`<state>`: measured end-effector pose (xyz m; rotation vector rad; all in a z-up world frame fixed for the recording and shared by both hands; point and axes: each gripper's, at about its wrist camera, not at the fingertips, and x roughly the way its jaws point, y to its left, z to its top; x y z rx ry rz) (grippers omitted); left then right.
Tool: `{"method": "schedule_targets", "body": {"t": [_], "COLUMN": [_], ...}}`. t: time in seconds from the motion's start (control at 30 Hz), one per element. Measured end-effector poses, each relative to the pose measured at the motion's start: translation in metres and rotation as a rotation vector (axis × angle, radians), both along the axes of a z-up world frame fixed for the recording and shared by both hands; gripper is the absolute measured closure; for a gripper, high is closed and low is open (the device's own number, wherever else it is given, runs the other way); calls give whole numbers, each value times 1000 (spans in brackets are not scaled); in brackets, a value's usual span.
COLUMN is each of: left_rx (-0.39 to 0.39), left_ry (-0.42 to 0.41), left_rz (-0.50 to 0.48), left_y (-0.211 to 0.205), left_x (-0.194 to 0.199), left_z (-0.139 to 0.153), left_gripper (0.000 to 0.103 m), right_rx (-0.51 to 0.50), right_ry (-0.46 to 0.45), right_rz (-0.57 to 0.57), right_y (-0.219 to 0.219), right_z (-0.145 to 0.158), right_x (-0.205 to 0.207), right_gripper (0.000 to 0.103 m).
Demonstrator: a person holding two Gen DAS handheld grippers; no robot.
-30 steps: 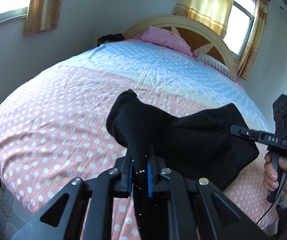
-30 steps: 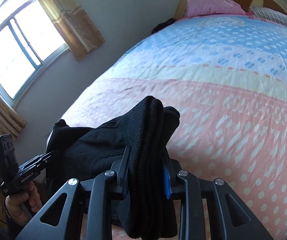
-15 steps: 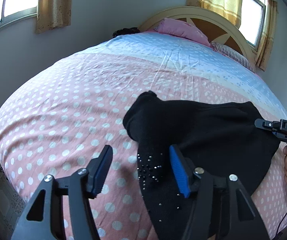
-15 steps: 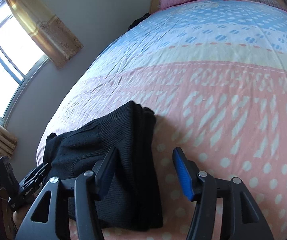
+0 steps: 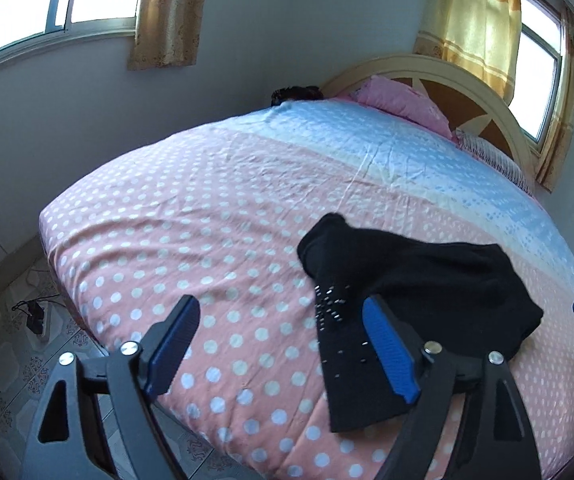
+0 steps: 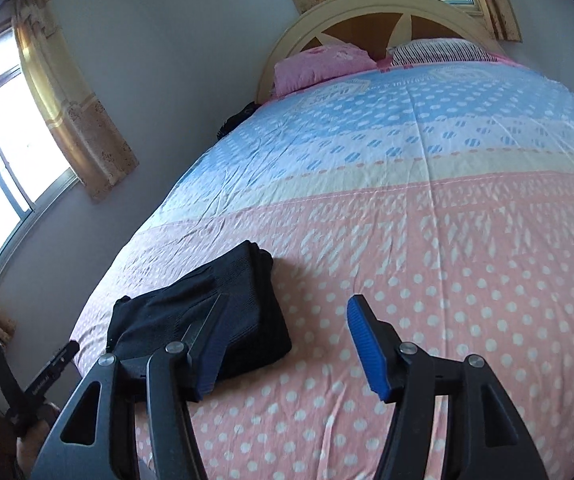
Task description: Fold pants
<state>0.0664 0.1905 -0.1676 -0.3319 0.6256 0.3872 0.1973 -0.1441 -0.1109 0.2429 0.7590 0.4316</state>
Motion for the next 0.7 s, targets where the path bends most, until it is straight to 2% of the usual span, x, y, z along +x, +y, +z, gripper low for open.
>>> {"method": "schedule_targets", "body": {"t": [0.1, 0.17, 0.23, 0.43, 0.7], "left_rx": [33, 64, 95, 148, 176], "left_ry": [-62, -103, -146, -222, -274], "left_rz": [-49, -80, -106, -149, -151], "left_y": [-21, -36, -48, -66, -72], "left_x": [-3, -7, -13, -25, -35], "left_z": [29, 47, 64, 99, 114], "left_gripper": [15, 8, 4, 1, 0], "right_rx": [-66, -91, -119, -191, -205], "right_ry": [-81, -139, -212, -354, -406], "right_rz": [-11, 5, 14, -7, 27], "right_y": [7, 9, 12, 19, 24], "right_z": [21, 35, 52, 83, 90], "right_x": [-35, -55, -77, -118, -140], "right_gripper": [35, 35, 35, 29, 29]}}
